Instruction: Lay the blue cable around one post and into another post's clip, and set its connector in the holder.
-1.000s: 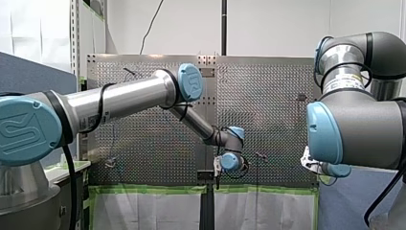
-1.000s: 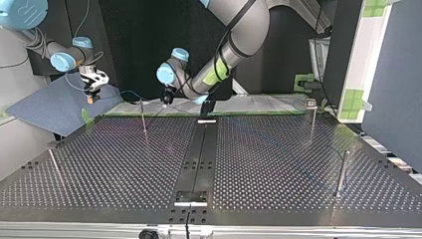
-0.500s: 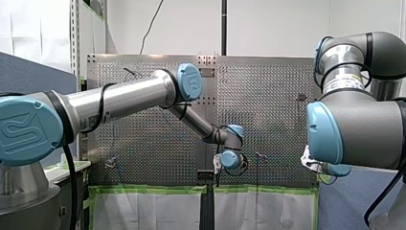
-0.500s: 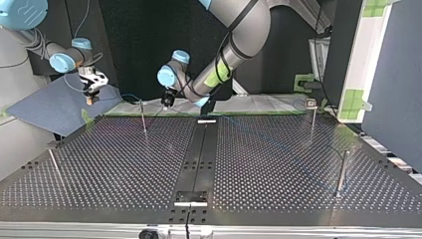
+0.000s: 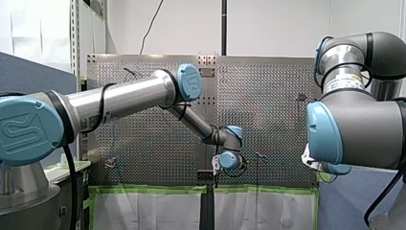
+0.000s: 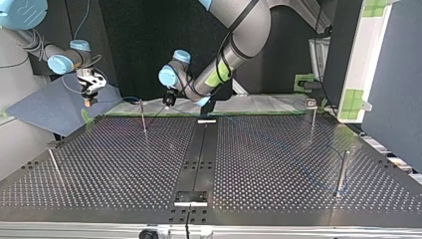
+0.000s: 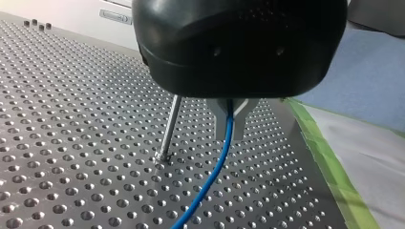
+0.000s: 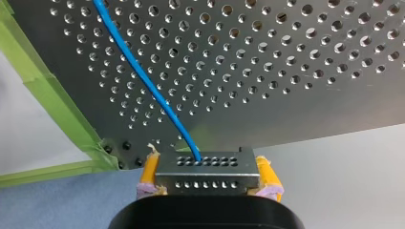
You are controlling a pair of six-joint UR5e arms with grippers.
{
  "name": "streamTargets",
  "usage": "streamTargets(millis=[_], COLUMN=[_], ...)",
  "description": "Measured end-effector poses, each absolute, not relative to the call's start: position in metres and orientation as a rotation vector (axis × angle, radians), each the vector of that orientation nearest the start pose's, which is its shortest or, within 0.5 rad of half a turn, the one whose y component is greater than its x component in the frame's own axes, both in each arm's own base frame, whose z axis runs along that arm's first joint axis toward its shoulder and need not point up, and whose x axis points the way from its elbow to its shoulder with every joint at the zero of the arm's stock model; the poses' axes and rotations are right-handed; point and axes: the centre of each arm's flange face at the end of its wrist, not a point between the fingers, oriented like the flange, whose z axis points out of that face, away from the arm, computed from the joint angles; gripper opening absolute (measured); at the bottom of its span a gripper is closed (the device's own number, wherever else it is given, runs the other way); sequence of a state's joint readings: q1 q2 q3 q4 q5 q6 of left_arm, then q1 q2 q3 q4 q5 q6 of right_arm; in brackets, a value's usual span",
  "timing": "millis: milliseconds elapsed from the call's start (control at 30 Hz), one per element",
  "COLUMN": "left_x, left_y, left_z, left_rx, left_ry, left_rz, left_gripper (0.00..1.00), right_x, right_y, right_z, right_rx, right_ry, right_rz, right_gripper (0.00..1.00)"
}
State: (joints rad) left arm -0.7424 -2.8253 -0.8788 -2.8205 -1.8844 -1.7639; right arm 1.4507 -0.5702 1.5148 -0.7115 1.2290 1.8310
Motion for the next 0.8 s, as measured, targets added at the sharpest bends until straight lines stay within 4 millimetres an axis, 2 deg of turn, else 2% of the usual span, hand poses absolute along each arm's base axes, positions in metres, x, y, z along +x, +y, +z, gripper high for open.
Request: streamTargets(millis=[633,800], left_x=[0.522,0.525], left_y=[-0.617,-0.620], left_z=[-0.042,-0.037], left_rx=[0.292,0.291], left_ry=[1.808,1.798], left_rz=[-0.372,-0.378], left_gripper=[0.00,0.00], right_x=[0.092,0.094], right_y=[-0.682,-0.685], right_z=[-0.037,-0.034], right_rx=[1.378,1.376], right_ry=[-1.514,-1.503], right_rz=[1.474,1.481], right_gripper=[0.00,0.00])
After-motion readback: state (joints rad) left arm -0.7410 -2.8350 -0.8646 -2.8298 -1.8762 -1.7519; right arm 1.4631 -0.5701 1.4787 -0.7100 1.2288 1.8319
